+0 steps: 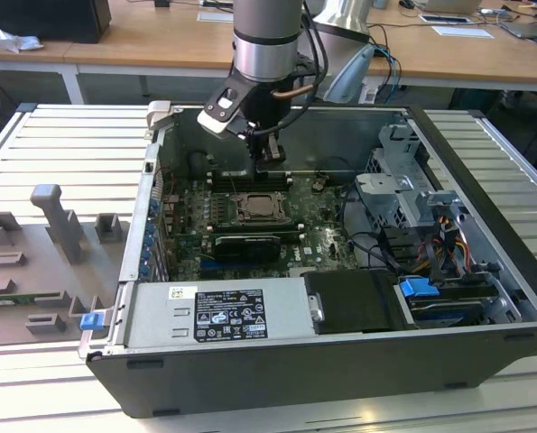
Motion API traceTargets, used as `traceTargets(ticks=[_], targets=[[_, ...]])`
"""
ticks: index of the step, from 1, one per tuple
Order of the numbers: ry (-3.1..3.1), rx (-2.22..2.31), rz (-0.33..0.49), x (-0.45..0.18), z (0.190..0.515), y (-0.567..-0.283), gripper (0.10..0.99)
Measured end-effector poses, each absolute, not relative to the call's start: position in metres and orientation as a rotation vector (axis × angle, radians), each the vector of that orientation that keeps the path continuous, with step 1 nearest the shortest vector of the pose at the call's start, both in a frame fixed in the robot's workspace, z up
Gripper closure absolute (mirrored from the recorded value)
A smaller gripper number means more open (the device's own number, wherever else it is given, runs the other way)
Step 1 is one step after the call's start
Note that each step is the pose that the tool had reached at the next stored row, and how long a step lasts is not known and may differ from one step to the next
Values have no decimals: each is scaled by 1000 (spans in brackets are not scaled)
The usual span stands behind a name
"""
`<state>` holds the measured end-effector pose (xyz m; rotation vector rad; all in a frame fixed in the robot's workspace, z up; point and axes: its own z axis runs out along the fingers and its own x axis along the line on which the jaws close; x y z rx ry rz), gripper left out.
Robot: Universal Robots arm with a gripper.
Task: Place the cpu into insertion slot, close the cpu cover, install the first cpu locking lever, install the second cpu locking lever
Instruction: 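Install the first cpu locking lever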
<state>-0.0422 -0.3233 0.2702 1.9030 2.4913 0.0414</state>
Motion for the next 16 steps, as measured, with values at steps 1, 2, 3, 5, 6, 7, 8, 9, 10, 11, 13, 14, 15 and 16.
traceTargets(ticks=[1,2,3,5,6,7,8,9,10,11,13,14,15,16], targets=[[2508,1881,41,-42,270,-323,980],[2530,1852,42,-42,270,-323,980],[2540,1839,42,-42,270,-323,980],[2556,1817,42,-42,270,-323,980],[2563,1806,42,-42,270,-323,980],[2571,1796,42,-42,270,-323,980],[2577,1788,42,-42,270,-323,980],[2583,1779,42,-42,270,-323,980],[2587,1773,42,-42,270,-323,980],[2592,1767,42,-42,270,-323,980],[2604,1749,42,-42,270,-323,980],[2609,1742,42,-42,270,-323,980],[2612,1736,42,-42,270,-323,980],[2616,1731,42,-42,270,-323,980]])
